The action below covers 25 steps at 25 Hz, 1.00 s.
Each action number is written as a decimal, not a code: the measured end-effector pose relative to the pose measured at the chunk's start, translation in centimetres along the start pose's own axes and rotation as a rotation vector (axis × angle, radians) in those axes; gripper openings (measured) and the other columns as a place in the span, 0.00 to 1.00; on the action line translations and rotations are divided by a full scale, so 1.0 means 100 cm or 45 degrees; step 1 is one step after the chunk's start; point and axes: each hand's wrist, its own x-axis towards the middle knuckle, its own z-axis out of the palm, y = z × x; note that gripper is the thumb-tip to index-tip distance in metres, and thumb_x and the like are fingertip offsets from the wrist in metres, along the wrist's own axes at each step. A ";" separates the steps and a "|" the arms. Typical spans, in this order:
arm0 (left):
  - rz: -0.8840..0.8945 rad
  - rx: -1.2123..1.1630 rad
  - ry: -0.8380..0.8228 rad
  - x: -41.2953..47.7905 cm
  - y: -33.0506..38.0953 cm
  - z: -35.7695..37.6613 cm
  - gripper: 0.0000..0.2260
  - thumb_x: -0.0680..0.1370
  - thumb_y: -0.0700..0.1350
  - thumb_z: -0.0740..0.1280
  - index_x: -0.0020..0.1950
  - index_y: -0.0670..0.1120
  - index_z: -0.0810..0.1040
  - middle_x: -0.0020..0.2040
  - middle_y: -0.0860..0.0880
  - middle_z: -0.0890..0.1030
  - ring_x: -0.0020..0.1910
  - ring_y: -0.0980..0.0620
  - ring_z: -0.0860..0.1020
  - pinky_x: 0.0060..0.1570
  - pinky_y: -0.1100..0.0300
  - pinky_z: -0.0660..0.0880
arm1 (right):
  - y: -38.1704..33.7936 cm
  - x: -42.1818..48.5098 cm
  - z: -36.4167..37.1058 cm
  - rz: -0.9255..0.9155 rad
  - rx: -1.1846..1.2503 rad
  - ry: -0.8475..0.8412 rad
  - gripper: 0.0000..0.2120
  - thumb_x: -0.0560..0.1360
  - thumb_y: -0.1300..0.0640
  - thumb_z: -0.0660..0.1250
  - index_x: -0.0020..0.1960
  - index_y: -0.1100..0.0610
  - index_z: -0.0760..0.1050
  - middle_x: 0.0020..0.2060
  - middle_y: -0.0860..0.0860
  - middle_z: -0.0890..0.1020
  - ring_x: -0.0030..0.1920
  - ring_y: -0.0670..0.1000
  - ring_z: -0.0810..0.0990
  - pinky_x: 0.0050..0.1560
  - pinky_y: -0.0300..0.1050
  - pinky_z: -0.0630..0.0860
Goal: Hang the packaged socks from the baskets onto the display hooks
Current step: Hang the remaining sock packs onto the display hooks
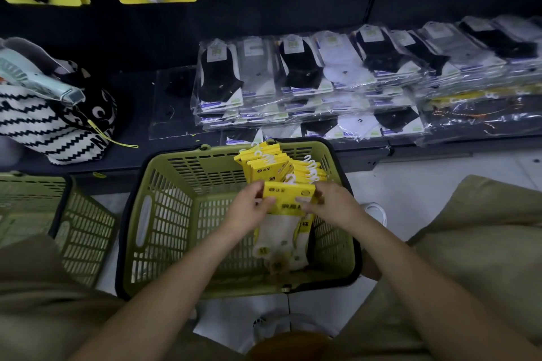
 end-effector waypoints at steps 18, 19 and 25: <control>-0.449 -0.330 0.086 -0.022 -0.045 -0.057 0.11 0.78 0.38 0.63 0.60 0.44 0.72 0.57 0.44 0.79 0.53 0.49 0.78 0.51 0.53 0.77 | 0.002 0.001 0.032 0.043 -0.328 -0.079 0.23 0.71 0.47 0.71 0.61 0.51 0.67 0.58 0.52 0.77 0.57 0.56 0.76 0.49 0.49 0.75; -0.460 -0.326 0.103 -0.021 -0.045 -0.056 0.11 0.78 0.37 0.63 0.61 0.43 0.72 0.57 0.43 0.79 0.53 0.49 0.78 0.52 0.53 0.76 | 0.003 0.001 0.031 0.035 -0.291 -0.106 0.24 0.71 0.48 0.71 0.63 0.51 0.67 0.61 0.52 0.77 0.59 0.56 0.75 0.52 0.49 0.75; -0.419 -0.274 0.060 -0.020 -0.041 -0.054 0.11 0.78 0.36 0.63 0.60 0.40 0.73 0.56 0.41 0.79 0.53 0.46 0.77 0.52 0.53 0.75 | -0.002 -0.007 0.031 -0.078 -0.219 -0.243 0.25 0.75 0.53 0.68 0.69 0.49 0.67 0.67 0.52 0.72 0.65 0.55 0.71 0.61 0.47 0.70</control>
